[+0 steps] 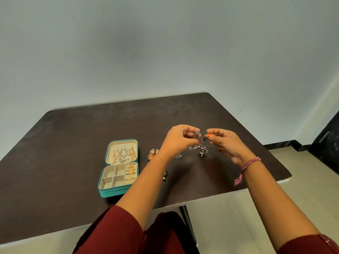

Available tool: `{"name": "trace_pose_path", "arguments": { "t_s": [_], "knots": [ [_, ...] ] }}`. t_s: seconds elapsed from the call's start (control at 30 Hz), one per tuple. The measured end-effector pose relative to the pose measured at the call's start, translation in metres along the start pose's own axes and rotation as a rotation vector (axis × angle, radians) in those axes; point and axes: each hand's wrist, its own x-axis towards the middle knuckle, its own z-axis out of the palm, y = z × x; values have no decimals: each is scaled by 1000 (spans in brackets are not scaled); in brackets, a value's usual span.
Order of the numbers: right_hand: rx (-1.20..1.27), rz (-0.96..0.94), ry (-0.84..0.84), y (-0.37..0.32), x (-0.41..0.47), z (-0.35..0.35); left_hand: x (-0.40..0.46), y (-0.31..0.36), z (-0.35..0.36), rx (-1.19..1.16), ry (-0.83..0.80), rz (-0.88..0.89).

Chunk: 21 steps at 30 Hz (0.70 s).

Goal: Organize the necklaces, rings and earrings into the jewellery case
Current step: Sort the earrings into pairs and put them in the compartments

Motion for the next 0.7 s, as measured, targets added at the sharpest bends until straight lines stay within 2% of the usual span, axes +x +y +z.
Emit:
{"name": "trace_pose_path", "arguments": {
  "t_s": [0.23,0.4,0.7],
  "knots": [
    [181,34,-57,-8,-6,0,5,-1,5,42,53,61],
    [195,14,-61,-13,-7,-1,11,4,7,59,86,98],
    [157,-50,21,-8,-11,4,18,6,11,122,34,97]
  ]
}}
